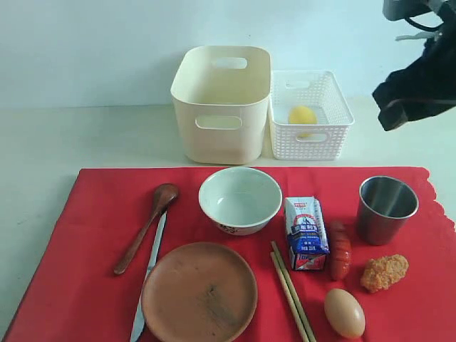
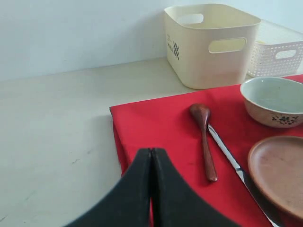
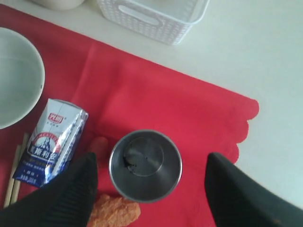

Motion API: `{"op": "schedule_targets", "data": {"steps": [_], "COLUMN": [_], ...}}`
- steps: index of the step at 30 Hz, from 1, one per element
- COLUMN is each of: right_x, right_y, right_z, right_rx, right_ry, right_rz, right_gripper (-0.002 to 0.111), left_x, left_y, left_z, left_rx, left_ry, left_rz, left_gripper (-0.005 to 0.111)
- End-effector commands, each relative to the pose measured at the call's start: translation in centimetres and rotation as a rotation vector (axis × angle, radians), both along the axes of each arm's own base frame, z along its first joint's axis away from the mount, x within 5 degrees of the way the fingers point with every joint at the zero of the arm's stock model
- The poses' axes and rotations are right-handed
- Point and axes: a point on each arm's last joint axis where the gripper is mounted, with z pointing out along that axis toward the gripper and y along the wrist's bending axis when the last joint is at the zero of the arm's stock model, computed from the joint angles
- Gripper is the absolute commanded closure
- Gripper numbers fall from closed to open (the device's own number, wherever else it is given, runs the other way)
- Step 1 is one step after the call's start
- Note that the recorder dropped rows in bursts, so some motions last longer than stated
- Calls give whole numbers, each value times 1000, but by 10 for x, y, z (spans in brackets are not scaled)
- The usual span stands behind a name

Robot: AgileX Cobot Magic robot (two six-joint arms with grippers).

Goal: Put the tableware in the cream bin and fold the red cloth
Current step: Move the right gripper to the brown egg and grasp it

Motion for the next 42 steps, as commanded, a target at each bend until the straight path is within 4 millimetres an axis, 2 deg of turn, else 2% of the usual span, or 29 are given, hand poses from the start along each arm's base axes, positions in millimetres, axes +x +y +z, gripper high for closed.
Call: {"op": "schedule_targets", "data": {"steps": [1, 5, 9, 17, 19, 25, 32, 36, 42], "right_x": [-30, -54, -74, -90, -93, -97, -89, -84, -80], "right_y": [-4, -4, 9, 37, 46, 65, 83, 88, 91], "right_z": [3, -1, -2, -9, -18, -35, -80, -103, -122], "right_rx": [45, 67, 110, 98, 89, 54, -49, -83, -108], "right_ry": [-43, -107, -165, -106, -73, 9, 231, 332, 408], "right_rz": [-8, 3, 74, 227, 270, 365, 418, 404, 364], "right_gripper": [46, 46, 46, 46, 46, 46, 46, 46, 46], "left_x": [0, 0, 0, 0, 0, 0, 0, 0, 0], "left_y": [0, 0, 0, 0, 0, 0, 0, 0, 0], "left_z": [0, 0, 0, 0, 0, 0, 0, 0, 0], "left_rx": [-2, -2, -2, -2, -2, -2, -2, -2, -2], "left_ry": [-10, -10, -10, -10, -10, -10, -10, -10, -10], "left_rz": [4, 4, 4, 4, 4, 4, 4, 4, 4], "left_gripper": [107, 107, 107, 107, 107, 107, 107, 107, 107]}}
